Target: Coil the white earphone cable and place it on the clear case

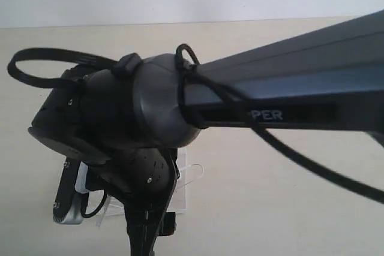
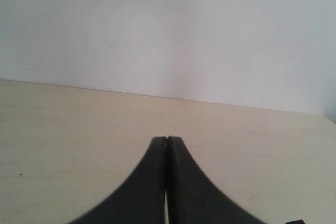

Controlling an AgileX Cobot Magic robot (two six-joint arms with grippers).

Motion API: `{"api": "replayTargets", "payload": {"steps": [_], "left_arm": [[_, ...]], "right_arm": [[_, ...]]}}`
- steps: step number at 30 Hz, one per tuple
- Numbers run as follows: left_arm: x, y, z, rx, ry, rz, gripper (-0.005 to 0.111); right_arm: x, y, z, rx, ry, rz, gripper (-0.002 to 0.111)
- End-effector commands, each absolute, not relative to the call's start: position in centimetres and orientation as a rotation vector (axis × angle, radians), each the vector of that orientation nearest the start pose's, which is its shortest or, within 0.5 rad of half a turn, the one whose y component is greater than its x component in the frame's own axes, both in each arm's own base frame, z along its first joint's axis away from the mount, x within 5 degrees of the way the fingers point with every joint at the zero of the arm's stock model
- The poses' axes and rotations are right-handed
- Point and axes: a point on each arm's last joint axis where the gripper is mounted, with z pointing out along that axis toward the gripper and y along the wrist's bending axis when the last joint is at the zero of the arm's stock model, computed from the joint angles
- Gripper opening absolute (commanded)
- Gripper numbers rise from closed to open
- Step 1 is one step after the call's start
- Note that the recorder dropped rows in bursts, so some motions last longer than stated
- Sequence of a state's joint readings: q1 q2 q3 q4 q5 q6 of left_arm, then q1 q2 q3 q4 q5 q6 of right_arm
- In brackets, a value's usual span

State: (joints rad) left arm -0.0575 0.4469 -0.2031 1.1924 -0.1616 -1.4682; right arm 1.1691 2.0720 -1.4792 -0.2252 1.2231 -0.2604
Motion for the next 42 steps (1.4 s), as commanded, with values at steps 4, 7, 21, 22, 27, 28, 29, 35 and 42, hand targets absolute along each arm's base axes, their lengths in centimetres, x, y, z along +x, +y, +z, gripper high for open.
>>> {"api": "replayTargets", "payload": {"steps": [4,7,21,22,27,28,29,35,42], "left_arm": [[10.1,-2.0,25.2,-0.066,1.681,-0.385,0.000],[10.1,-2.0,25.2,-0.066,1.681,-0.385,0.000],[10.1,-2.0,25.2,-0.066,1.681,-0.385,0.000],[10.1,-2.0,25.2,-0.064,1.680,-0.387,0.000],[9.9,-2.7,25.5,-0.036,1.658,-0.479,0.000],[9.9,-3.0,25.4,-0.014,1.652,-0.512,0.000],[9.8,-3.1,25.4,0.003,1.647,-0.525,0.000],[9.8,-3.0,25.3,-0.004,1.653,-0.514,0.000],[9.7,-3.3,25.0,0.017,1.655,-0.537,0.000]], "right_arm": [[17.3,33.7,20.9,-2.198,2.181,-0.258,0.063],[16.8,33.6,22.2,-2.225,2.144,-0.171,0.063],[15.6,34.0,22.5,-2.294,2.134,0.037,0.063],[15.5,34.0,22.5,-2.294,2.135,0.040,0.062],[15.5,34.1,22.5,-2.293,2.141,0.058,0.056],[15.4,34.1,22.5,-2.291,2.146,0.071,0.056],[15.4,34.1,22.5,-2.291,2.146,0.071,0.055],[15.9,33.8,22.5,-2.288,2.122,-0.025,0.055],[15.9,33.9,22.5,-2.279,2.131,-0.025,0.055]]}}
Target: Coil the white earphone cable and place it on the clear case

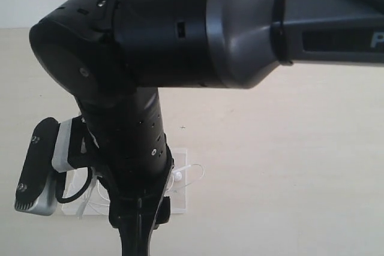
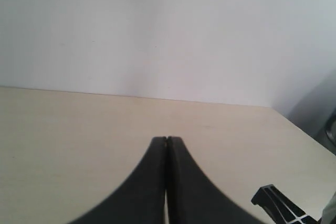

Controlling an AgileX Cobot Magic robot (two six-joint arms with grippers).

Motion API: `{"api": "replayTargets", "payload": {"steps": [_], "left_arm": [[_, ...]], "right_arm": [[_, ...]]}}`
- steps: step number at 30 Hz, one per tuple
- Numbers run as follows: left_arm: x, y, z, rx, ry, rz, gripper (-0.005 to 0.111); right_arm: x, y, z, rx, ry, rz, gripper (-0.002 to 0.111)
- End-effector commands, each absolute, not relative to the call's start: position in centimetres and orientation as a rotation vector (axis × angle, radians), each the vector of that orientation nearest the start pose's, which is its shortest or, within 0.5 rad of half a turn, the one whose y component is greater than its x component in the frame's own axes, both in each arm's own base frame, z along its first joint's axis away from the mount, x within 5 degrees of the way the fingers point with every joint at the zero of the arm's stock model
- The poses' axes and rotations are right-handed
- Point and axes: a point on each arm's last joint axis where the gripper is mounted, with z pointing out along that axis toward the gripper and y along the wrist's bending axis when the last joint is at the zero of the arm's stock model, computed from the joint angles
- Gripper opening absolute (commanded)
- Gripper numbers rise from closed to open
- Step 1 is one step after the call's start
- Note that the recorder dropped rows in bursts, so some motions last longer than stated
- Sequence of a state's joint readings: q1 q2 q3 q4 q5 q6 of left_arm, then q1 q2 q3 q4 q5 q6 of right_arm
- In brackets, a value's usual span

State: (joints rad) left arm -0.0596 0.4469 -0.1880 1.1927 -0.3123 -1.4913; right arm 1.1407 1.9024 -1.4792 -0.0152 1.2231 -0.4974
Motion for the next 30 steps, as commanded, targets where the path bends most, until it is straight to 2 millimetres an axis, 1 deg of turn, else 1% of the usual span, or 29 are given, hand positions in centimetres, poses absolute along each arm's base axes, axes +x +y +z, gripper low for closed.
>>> {"api": "replayTargets", "payload": {"steps": [1,9,11,13,15,16,18,20,22,24,25,27,30], "left_arm": [[9.7,-3.3,24.8,0.014,1.662,-0.535,0.000],[9.5,-3.8,25.0,0.057,1.641,-0.590,0.000],[9.5,-3.7,25.0,0.075,1.640,-0.563,0.000],[9.8,-3.4,24.7,0.049,1.662,-0.533,0.000],[10.1,-3.4,24.5,0.076,1.685,-0.504,0.001],[10.4,-3.7,24.3,0.097,1.698,-0.520,0.003],[11.0,-4.2,24.0,0.179,1.705,-0.527,0.010],[11.8,-4.6,23.5,0.241,1.725,-0.539,0.023],[12.7,-4.8,22.8,0.271,1.754,-0.549,0.039],[13.5,-4.9,22.3,0.281,1.768,-0.548,0.049],[14.0,-4.8,22.0,0.266,1.786,-0.542,0.052],[14.7,-4.5,21.2,0.210,1.829,-0.524,0.054],[15.6,-4.0,20.2,0.029,1.911,-0.558,0.052]], "right_arm": [[15.9,33.9,22.5,-2.279,2.131,-0.025,0.055],[15.9,33.9,22.5,-2.279,2.131,-0.025,0.055],[15.9,33.9,22.5,-2.280,2.131,-0.025,0.055],[15.9,33.9,22.5,-2.280,2.129,-0.028,0.055],[15.9,33.9,22.5,-2.280,2.128,-0.031,0.055],[15.9,33.9,22.5,-2.280,2.128,-0.031,0.055],[15.9,33.9,22.5,-2.280,2.128,-0.031,0.055],[15.9,33.9,22.5,-2.280,2.128,-0.031,0.055],[15.9,33.9,22.5,-2.264,2.145,-0.031,0.055],[15.9,33.9,22.5,-2.244,2.166,-0.031,0.055],[15.9,33.8,22.5,-2.225,2.182,-0.038,0.055],[16.0,33.8,22.5,-2.193,2.210,-0.049,0.055],[16.1,33.7,22.5,-2.110,2.277,-0.074,0.055]]}}
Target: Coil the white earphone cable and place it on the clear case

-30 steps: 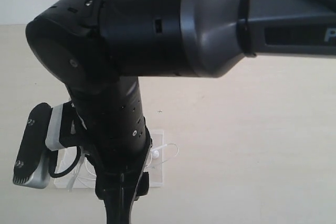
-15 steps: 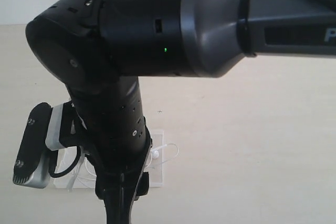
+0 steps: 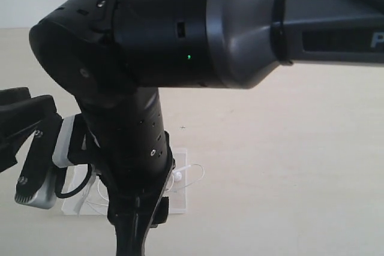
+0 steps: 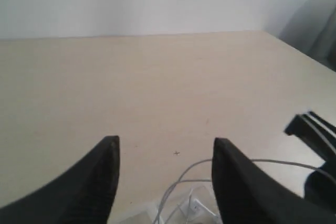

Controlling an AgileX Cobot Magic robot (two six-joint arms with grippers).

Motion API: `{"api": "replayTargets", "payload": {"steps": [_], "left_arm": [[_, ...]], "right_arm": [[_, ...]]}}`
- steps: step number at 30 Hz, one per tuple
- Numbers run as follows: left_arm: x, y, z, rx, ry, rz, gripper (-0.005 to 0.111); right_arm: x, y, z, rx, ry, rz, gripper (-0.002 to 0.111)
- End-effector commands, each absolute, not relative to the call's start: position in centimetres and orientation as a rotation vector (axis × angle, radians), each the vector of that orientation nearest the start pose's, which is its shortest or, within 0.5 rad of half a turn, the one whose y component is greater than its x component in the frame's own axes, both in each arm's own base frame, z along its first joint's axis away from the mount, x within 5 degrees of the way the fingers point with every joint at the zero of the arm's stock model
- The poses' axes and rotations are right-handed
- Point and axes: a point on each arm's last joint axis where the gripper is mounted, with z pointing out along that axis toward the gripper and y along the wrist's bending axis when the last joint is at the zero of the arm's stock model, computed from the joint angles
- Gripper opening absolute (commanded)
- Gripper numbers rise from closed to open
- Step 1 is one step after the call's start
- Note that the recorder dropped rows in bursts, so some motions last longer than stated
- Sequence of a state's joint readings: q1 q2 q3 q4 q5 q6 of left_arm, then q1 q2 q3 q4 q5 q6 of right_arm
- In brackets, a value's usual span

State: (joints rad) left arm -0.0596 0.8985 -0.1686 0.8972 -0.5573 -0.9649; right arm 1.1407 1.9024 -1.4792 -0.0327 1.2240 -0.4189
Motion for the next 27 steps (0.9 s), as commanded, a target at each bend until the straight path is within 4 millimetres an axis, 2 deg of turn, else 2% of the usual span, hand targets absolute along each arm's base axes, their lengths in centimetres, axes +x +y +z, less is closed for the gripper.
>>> {"api": "replayTargets", "payload": {"steps": [1,4,7,13,18,19,21,24,27], "left_arm": [[15.8,-3.9,19.9,-0.042,1.929,-0.585,0.049],[16.2,-3.7,19.1,-0.244,1.979,-0.675,0.039],[16.6,-4.1,18.3,-0.355,2.020,-0.781,0.038],[17.3,-5.0,17.0,-0.610,2.055,-1.062,0.060],[17.8,-5.3,16.1,-0.698,2.054,-1.148,0.060],[18.0,-5.3,16.0,-0.625,2.060,-1.118,0.060],[18.6,-5.5,16.0,-0.362,2.105,-0.993,0.060],[19.1,-5.3,15.6,-0.019,2.184,-0.747,0.060],[19.5,-5.0,15.6,0.283,2.151,-0.537,0.061]], "right_arm": [[16.2,33.7,22.5,-2.085,2.296,-0.080,0.055],[16.2,33.7,22.5,-2.049,2.326,-0.082,0.055],[16.2,33.7,22.5,-2.044,2.331,-0.082,0.055],[16.4,33.6,22.5,-2.046,2.317,-0.110,0.055],[16.6,33.6,22.5,-2.048,2.300,-0.142,0.055],[16.6,33.6,22.5,-2.048,2.300,-0.142,0.055],[16.6,33.6,22.5,-2.067,2.284,-0.143,0.055],[16.7,33.5,22.6,-2.101,2.241,-0.174,0.055],[17.1,33.4,22.6,-2.106,2.208,-0.232,0.055]]}}
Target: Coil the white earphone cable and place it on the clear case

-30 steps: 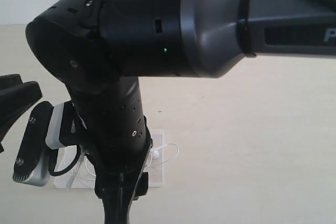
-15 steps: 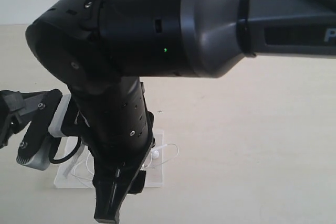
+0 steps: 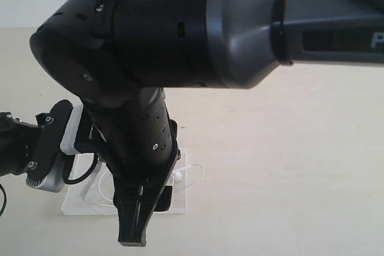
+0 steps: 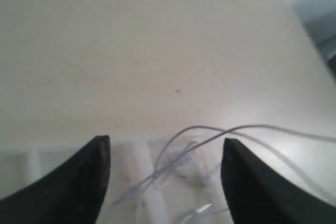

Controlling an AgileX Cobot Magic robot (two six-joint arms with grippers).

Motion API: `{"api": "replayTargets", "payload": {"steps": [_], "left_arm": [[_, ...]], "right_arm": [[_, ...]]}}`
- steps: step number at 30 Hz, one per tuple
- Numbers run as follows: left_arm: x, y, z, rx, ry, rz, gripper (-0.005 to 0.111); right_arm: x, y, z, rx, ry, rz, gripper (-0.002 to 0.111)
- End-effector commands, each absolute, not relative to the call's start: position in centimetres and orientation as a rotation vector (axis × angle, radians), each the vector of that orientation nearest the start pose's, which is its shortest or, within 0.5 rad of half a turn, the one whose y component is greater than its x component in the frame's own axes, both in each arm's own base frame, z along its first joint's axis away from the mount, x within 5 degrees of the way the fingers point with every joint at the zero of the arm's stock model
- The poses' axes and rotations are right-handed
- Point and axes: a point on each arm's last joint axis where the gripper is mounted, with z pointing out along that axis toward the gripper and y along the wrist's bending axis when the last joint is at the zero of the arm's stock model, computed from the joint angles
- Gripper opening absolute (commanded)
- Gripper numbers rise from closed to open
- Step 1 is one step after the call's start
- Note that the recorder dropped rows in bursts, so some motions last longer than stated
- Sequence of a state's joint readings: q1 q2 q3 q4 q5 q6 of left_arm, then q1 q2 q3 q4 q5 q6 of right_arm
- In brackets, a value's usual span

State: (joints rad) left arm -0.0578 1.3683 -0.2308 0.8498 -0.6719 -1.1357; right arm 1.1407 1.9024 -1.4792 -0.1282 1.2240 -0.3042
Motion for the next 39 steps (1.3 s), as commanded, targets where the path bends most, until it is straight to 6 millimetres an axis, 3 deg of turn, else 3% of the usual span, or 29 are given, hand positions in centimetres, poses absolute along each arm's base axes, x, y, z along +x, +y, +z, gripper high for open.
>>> {"api": "replayTargets", "payload": {"steps": [1,6,13,19,22,27,39], "left_arm": [[19.6,-5.1,15.8,0.330,2.120,-0.521,0.061],[20.0,-5.8,16.9,0.537,1.955,-0.491,0.061],[20.1,-6.5,18.1,0.686,1.767,-0.474,0.061],[19.5,-6.8,17.4,0.960,1.723,-0.371,0.061],[19.5,-6.7,17.2,0.965,1.745,-0.354,0.062],[19.6,-6.6,17.2,0.975,1.735,-0.320,0.076],[20.0,-7.2,16.9,1.033,1.705,-0.331,0.076]], "right_arm": [[17.2,33.3,22.6,-2.107,2.197,-0.251,0.055],[17.5,33.2,22.7,-2.108,2.173,-0.296,0.055],[17.5,33.2,22.7,-2.111,2.165,-0.296,0.055],[17.5,33.3,22.7,-2.112,2.161,-0.295,0.055],[17.6,33.3,22.7,-2.107,2.153,-0.287,0.055],[17.6,33.3,22.7,-2.107,2.153,-0.287,0.055],[17.6,33.4,22.7,-2.103,2.152,-0.284,0.055]]}}
